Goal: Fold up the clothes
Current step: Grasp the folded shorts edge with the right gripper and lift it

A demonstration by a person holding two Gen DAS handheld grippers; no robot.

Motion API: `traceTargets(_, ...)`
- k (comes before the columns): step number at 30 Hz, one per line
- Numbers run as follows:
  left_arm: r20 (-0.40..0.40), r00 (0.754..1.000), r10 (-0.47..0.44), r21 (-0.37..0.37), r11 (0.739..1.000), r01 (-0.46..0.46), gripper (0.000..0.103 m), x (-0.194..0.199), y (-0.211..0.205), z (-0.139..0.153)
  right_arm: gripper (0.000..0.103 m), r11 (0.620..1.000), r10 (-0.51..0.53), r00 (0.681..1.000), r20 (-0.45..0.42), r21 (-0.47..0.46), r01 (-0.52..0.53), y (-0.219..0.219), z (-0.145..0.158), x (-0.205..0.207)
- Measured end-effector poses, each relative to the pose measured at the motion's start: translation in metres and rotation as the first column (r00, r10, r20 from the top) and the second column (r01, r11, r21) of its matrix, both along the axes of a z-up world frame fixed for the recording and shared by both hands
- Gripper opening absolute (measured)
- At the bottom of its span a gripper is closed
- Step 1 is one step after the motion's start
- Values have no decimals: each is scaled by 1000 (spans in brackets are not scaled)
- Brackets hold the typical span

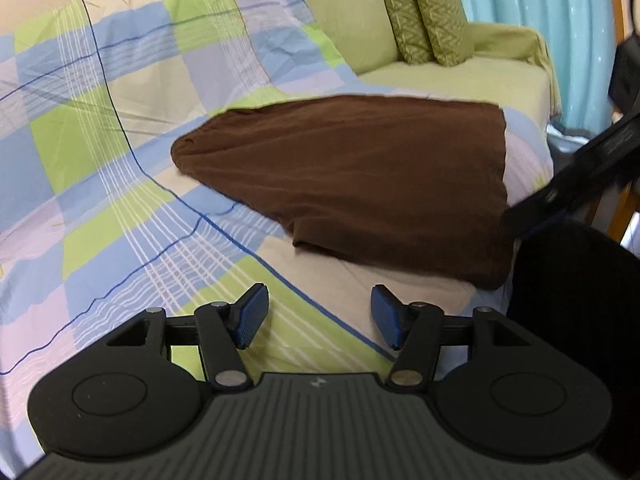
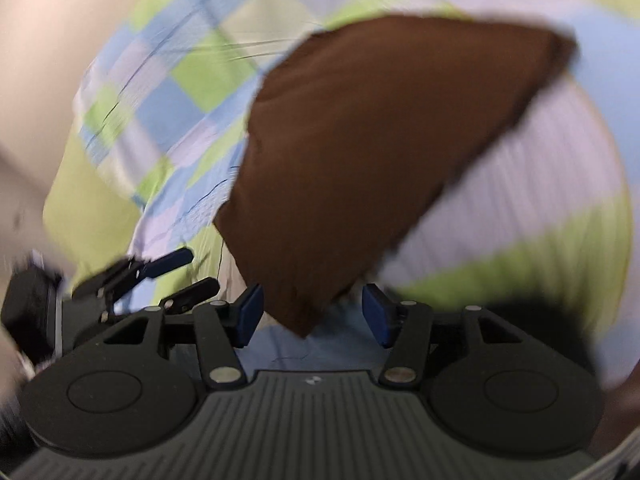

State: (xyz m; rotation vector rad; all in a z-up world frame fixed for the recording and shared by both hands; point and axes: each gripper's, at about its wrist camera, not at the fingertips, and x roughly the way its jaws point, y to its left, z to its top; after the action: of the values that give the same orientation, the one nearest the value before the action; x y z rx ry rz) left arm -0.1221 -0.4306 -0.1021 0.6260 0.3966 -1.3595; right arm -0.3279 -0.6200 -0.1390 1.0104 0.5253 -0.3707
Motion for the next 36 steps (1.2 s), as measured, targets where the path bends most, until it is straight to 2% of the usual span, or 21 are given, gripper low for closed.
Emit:
traceTargets(1, 0, 1000, -10, -13, 1000, 10, 61, -1, 2, 0, 9, 999, -23, 1000, 13, 22, 23, 0, -1, -1)
traceTargets(4, 91, 994, -65, -5, 998, 66, 61, -12, 5, -5, 7, 997, -65, 997, 48, 52, 63, -3, 10, -4)
traceTargets(6, 221, 969, -109, 14, 994, 108, 62, -27, 3, -12, 7, 995, -82, 993, 85, 57, 77, -6, 25, -9)
traceTargets(7, 244, 962, -122, 18, 993, 121, 62, -31, 3, -14, 7, 995, -86, 992, 97, 54, 81, -9, 31, -9)
traceTargets(9, 335, 925, -178, 26, 983, 179, 62, -49, -1, -23, 7, 996, -83, 992, 94, 49, 79, -15, 37, -7)
traceTargets(12, 396, 891, -221, 25, 973, 230, 67, -68, -6, -30, 7, 988, -99, 990, 102, 131, 85, -23, 31, -9)
traceTargets(15, 417, 873, -252, 25, 964, 266, 70, -81, -8, -33, 10, 969, -138, 984, 109, 223, 111, -29, 25, -14)
traceTargets(17, 402, 879, -258, 22, 962, 272, 70, -84, -8, -34, 13, 964, -140, 986, 89, 238, 115, -30, 25, -15)
traceTargets(21, 355, 904, -238, -11, 966, 259, 70, -82, -9, -30, 33, 963, -101, 992, 74, 258, 79, -22, 26, -13)
traceTargets(27, 262, 950, -171, -73, 978, 196, 70, -61, -15, -13, 35, 963, -68, 996, 49, 265, 53, -9, 14, -15)
traceTargets(31, 212, 967, -143, -107, 980, 168, 70, -49, -19, -6, 46, 969, -29, 999, 31, 248, 20, -2, 8, -8)
traceTargets(33, 183, 974, -134, -125, 980, 158, 70, -44, -21, -3, 45, 963, -37, 998, 57, 269, 20, -2, 7, -5)
traceTargets(35, 188, 974, -128, -129, 980, 154, 70, -43, -22, -3, 31, 958, -62, 992, 108, 285, 29, -5, 10, -4)
traceTargets(36, 194, 973, -126, -128, 980, 152, 70, -43, -22, -3, 13, 957, -81, 988, 130, 288, 41, -7, 14, -4)
